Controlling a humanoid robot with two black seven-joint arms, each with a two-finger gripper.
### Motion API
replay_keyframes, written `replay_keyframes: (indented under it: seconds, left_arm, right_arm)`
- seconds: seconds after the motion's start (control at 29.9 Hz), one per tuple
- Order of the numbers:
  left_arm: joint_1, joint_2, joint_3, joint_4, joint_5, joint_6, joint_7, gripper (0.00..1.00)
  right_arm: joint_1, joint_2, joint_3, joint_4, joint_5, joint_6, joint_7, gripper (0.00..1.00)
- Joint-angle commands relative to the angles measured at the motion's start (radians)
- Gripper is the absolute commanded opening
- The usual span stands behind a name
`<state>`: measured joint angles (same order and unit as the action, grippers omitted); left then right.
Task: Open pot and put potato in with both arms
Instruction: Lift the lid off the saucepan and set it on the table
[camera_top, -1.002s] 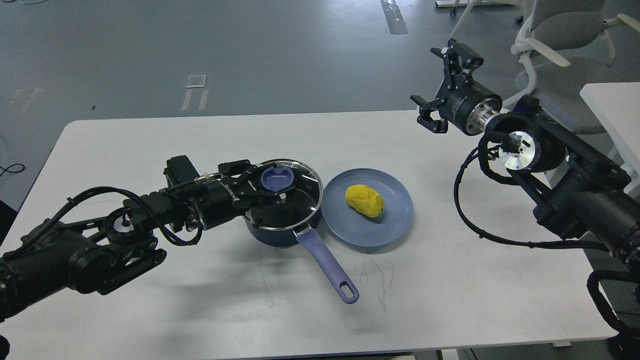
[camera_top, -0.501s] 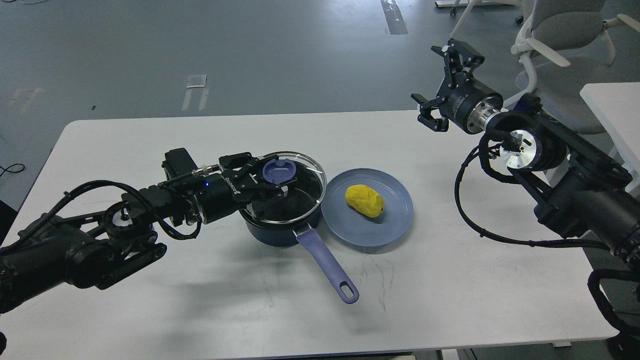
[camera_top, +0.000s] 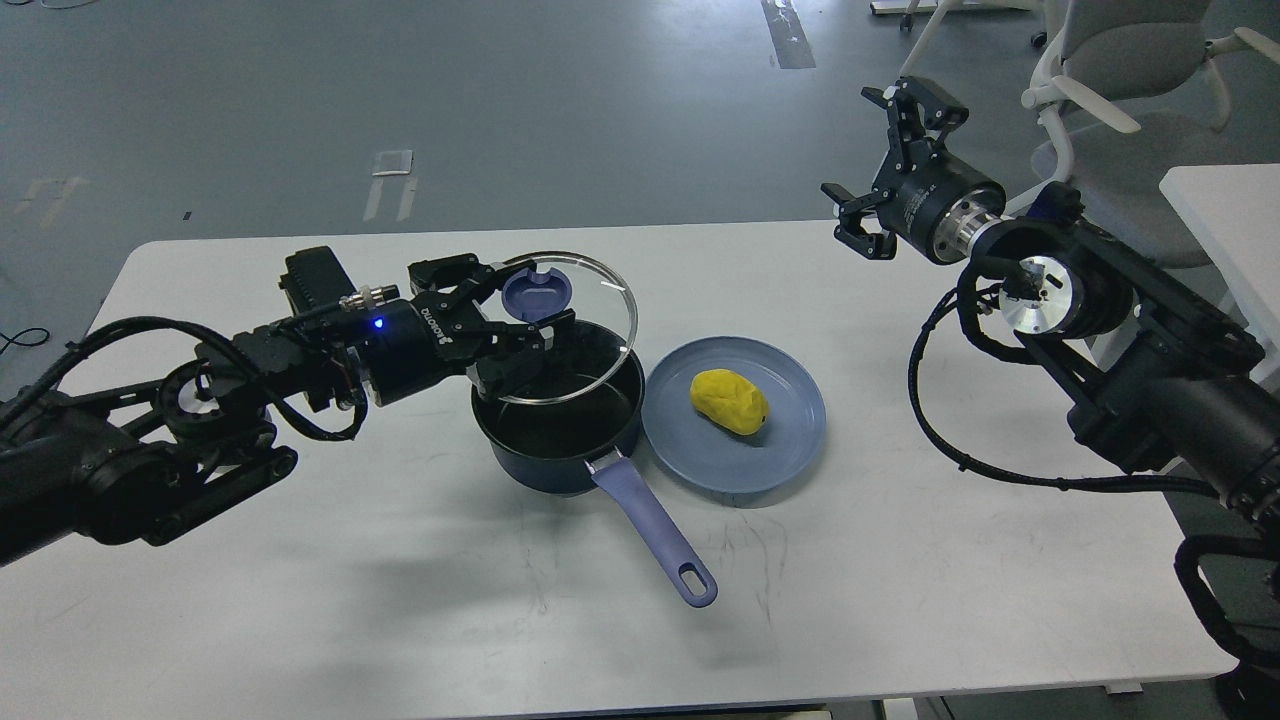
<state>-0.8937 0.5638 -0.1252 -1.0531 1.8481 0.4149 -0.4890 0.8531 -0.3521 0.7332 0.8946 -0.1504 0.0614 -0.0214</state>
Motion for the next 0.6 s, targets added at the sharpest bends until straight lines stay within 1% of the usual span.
replay_keyframes:
  seconds: [0.0, 0.1, 0.17, 0.3, 0.4, 0.5, 0.57]
  left_arm:
    - [-0.017, 0.045, -0.002, -0.001, -0.006, 0.025, 0.000, 0.00]
    - [-0.017, 0.086, -0.002, -0.001, -0.007, 0.057, 0.000, 0.00]
    - [-0.016, 0.137, -0.001, 0.001, -0.010, 0.074, 0.000, 0.00]
    - [-0.001, 0.202, 0.015, 0.002, -0.046, 0.074, 0.000, 0.00]
    - [0.059, 0.260, 0.015, 0.015, -0.053, 0.074, 0.000, 0.00]
    - [0.097, 0.284, 0.016, 0.024, -0.056, 0.074, 0.000, 0.00]
    - [0.122, 0.278, 0.016, 0.060, -0.066, 0.074, 0.000, 0.00]
  right_arm:
    - [0.000, 0.001, 0.000, -0.002, 0.000, 0.000, 0.000, 1.00]
    - [0.001, 0.001, 0.000, -0.002, 0.000, 0.000, 0.000, 1.00]
    - [0.003, -0.001, 0.000, -0.003, 0.000, 0.000, 0.000, 1.00]
    - [0.006, -0.005, 0.000, -0.006, 0.000, 0.000, 0.000, 1.00]
    - [0.006, -0.011, -0.001, -0.006, 0.000, 0.000, 0.000, 1.00]
    - [0.006, -0.013, -0.001, -0.006, 0.000, 0.000, 0.000, 1.00]
    - [0.004, -0.012, -0.001, -0.006, 0.000, 0.000, 0.000, 1.00]
